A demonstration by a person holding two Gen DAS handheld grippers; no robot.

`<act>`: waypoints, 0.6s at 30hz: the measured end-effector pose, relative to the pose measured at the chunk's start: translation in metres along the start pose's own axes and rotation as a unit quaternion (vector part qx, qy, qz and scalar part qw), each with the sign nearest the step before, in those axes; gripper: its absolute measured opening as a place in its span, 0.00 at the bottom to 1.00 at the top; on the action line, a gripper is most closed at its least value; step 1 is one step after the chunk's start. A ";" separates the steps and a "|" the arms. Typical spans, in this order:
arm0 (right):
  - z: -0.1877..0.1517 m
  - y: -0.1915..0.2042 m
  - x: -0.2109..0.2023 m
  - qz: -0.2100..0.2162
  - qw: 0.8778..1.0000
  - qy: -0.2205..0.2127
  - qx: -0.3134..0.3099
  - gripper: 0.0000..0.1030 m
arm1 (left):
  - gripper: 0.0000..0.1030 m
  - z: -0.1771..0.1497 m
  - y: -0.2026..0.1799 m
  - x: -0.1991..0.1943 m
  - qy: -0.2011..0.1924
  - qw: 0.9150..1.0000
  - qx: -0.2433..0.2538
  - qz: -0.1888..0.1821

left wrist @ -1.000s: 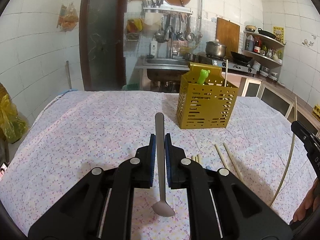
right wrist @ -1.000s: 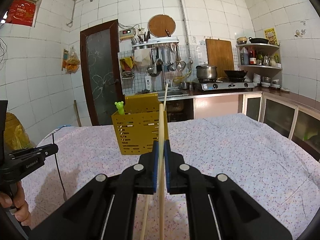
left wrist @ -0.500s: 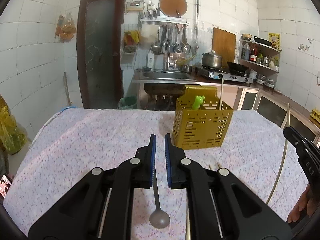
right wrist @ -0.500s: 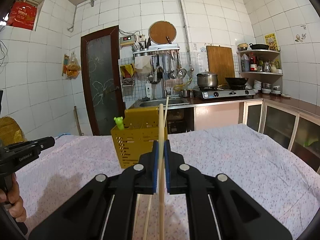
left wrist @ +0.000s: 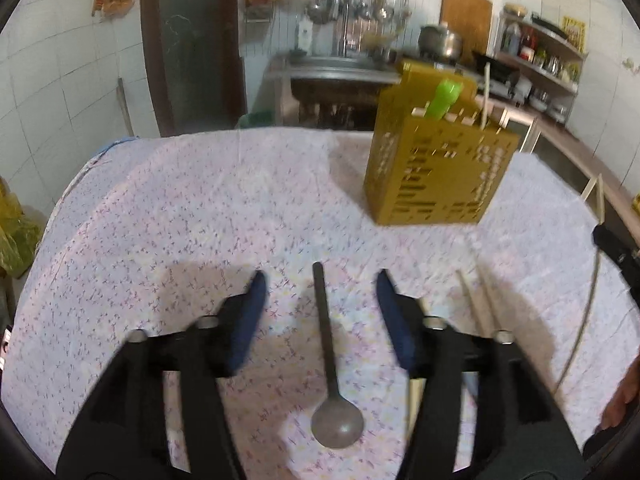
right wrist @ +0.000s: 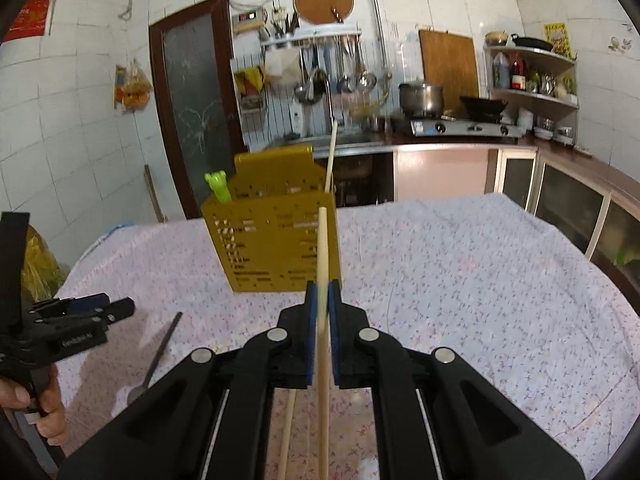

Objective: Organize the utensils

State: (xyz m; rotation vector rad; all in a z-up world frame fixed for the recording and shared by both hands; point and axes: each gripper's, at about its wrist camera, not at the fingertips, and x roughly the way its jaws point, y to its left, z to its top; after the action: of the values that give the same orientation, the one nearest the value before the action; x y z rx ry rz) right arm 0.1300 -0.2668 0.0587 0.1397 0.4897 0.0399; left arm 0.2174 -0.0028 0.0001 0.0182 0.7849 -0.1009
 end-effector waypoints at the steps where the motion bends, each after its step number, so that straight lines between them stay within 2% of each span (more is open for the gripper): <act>1: -0.001 -0.001 0.005 0.001 1.000 0.006 0.000 0.06 | 0.66 0.000 -0.001 0.007 0.008 1.000 0.004 0.003; 5: -0.006 -0.002 0.015 0.002 1.000 0.017 0.007 0.06 | 0.68 -0.009 0.000 0.043 0.058 0.998 0.013 0.009; 9: -0.010 -0.001 0.021 0.002 1.000 0.023 0.006 0.06 | 0.69 -0.017 0.002 0.067 0.080 0.996 0.017 0.023; 11: -0.010 -0.001 0.024 0.002 1.000 0.026 0.006 0.06 | 0.74 -0.019 0.002 0.075 0.090 0.995 0.020 0.027; 13: -0.012 -0.001 0.027 0.002 1.000 0.030 0.007 0.06 | 0.87 -0.019 0.001 0.080 0.085 0.995 0.029 0.040; 15: -0.011 -0.001 0.030 0.001 0.999 0.034 0.009 0.06 | 0.94 -0.019 0.000 0.082 0.085 0.995 0.033 0.045; 18: -0.012 -0.002 0.035 0.000 0.999 0.042 0.011 0.06 | 0.95 -0.020 0.006 0.084 0.090 0.995 0.016 0.028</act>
State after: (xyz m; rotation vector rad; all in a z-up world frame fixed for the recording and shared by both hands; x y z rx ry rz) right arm 0.1551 -0.2651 0.0311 0.1602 0.5743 0.0397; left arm 0.2630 -0.0025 -0.0739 0.0808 0.9627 -0.0593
